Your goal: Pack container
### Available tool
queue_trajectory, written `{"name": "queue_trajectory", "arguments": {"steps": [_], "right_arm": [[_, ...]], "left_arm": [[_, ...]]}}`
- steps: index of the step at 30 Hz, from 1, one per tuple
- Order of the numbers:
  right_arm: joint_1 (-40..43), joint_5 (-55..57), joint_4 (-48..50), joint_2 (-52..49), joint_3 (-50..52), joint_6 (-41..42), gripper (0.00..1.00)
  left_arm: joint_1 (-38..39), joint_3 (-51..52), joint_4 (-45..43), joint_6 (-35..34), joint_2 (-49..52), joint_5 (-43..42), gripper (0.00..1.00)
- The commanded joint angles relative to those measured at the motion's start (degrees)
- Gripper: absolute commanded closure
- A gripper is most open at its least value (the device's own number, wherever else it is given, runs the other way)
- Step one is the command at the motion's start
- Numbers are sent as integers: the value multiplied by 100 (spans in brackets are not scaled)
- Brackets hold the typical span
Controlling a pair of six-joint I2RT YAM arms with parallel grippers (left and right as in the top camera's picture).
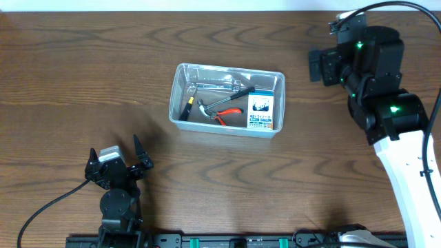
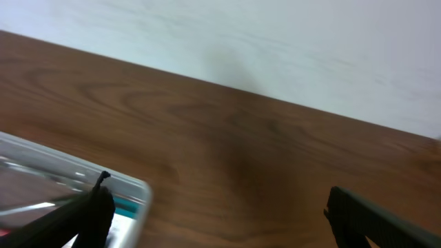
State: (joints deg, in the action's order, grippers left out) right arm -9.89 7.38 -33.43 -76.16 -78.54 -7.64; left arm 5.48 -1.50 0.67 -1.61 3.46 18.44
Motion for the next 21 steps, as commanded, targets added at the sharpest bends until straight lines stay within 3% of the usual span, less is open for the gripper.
{"name": "queue_trajectory", "arguments": {"steps": [1, 14, 21], "right_arm": [[98, 127, -92, 2, 22, -317, 1], [83, 120, -1832, 0, 22, -315, 1], [83, 120, -2035, 0, 22, -315, 1]], "left_arm": [[17, 127, 168, 9, -22, 111, 2], [17, 127, 168, 9, -22, 114, 2], [17, 127, 168, 11, -22, 111, 2]]}}
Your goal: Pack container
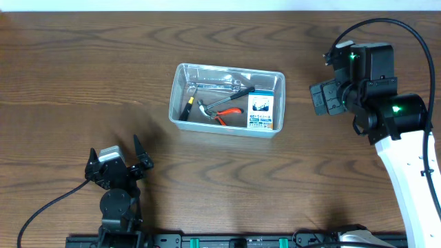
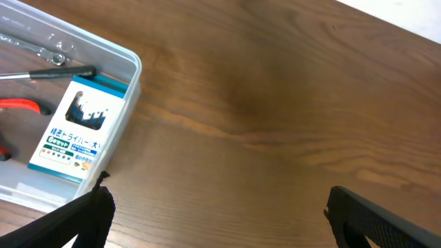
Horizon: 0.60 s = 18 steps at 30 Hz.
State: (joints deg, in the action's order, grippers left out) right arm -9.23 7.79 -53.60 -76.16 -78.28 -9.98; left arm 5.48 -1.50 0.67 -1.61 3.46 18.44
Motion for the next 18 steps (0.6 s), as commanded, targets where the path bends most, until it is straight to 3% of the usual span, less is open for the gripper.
{"name": "queue_trajectory", "arguments": {"steps": [1, 8, 18], "right_arm": [[17, 79, -17, 0, -4, -81, 1], [4, 79, -20, 374, 55, -81, 1], [79, 369, 46, 3073, 1279, -35, 1]], "left_arm": [[17, 127, 168, 9, -22, 114, 2], [17, 127, 168, 9, -22, 111, 2], [17, 127, 168, 9, -22, 114, 2]]}}
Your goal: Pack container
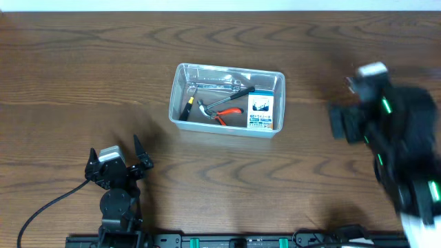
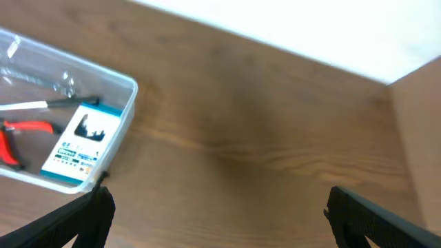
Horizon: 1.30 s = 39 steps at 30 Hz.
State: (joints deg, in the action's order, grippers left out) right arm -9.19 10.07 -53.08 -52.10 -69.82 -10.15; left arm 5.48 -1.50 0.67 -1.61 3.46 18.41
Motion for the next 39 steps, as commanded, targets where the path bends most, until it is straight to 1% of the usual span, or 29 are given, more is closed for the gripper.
{"name": "queue_trajectory", "arguments": {"steps": [1, 3, 5, 7, 8, 12, 15, 18, 24, 39], "right_arm": [[120, 79, 20, 1038, 695, 136, 1], [245, -66, 221, 1735, 1274, 566, 1], [372, -184, 632, 2544, 2109, 1106, 1], [413, -195, 841, 3014, 2658, 1390, 1], [435, -195, 966, 3357, 3088, 1552, 1], [442, -201, 1294, 4172, 4325, 1849, 1], [442, -326, 1495, 4542, 5095, 1873, 1], [442, -396, 1641, 4747, 5613, 1867, 1], [439, -562, 1685, 5010, 6096, 1864, 1], [435, -603, 1622, 5071, 6092, 1805, 1]], "left_arm": [[17, 127, 168, 9, -22, 114, 2], [17, 127, 168, 9, -22, 116, 2], [17, 127, 168, 9, -22, 114, 2], [17, 127, 168, 9, -22, 116, 2], [17, 127, 168, 9, -22, 114, 2], [17, 127, 168, 11, -22, 114, 2], [17, 127, 168, 9, -22, 116, 2], [17, 127, 168, 9, -22, 116, 2], [17, 127, 166, 9, -22, 116, 2], [17, 127, 168, 9, -22, 116, 2]]}}
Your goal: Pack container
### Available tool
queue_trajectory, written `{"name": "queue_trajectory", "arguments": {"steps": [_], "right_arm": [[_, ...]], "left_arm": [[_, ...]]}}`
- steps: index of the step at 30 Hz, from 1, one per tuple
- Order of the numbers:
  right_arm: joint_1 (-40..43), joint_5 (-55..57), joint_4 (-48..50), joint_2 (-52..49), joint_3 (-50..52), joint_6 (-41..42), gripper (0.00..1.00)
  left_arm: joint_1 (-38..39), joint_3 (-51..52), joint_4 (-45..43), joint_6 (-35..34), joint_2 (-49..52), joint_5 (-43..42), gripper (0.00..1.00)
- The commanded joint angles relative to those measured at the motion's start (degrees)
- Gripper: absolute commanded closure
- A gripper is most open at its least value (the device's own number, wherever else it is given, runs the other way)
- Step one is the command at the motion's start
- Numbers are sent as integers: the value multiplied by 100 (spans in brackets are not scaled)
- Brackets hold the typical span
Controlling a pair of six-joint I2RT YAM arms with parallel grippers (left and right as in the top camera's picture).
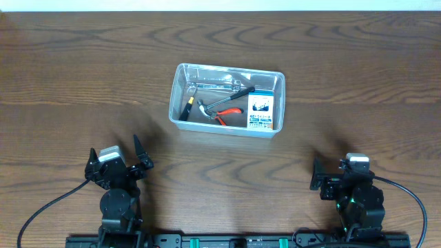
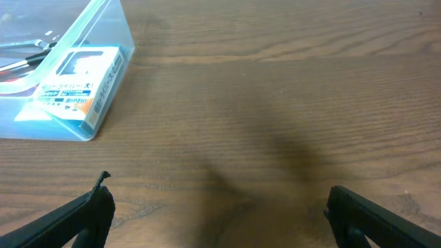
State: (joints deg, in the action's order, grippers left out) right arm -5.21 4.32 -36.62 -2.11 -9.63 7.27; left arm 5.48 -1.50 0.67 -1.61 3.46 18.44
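A clear plastic container (image 1: 179,93) stands mid-table; its corner also shows in the right wrist view as the container (image 2: 83,131). Inside lie red-handled pliers (image 1: 227,114), a small hammer (image 1: 205,107), a yellow-and-black tool (image 1: 187,107), metal tools along the back and a blue-and-white card pack (image 1: 261,112), the card pack (image 2: 76,86) seen through the wall. My right gripper (image 1: 341,180) rests open at the front right, far from the container, nothing between its fingers (image 2: 93,213). My left gripper (image 1: 116,165) sits open at the front left.
Brown wooden table (image 1: 83,62) all round the container. A black rail (image 1: 227,241) runs along the front edge between the two arm bases. A cable (image 1: 413,200) loops out to the right of the right arm.
The right arm has gone from a raised place right of the container down to the front right edge. Its fingers are still apart and empty. Container and left arm unchanged.
The right arm stood raised at the back right, beside the container, open and empty. It was then lower and nearer the container's right end, then farther right and forward, blurred. Now it sits folded at the front right. The container's contents stayed the same throughout.
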Motion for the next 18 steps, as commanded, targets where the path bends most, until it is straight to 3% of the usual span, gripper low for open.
{"name": "queue_trajectory", "arguments": {"steps": [1, 18], "right_arm": [[37, -28, -22, 72, 72, 63, 1], [37, -28, -22, 72, 72, 63, 1]], "left_arm": [[17, 127, 168, 9, -22, 114, 2], [17, 127, 168, 9, -22, 114, 2]]}}
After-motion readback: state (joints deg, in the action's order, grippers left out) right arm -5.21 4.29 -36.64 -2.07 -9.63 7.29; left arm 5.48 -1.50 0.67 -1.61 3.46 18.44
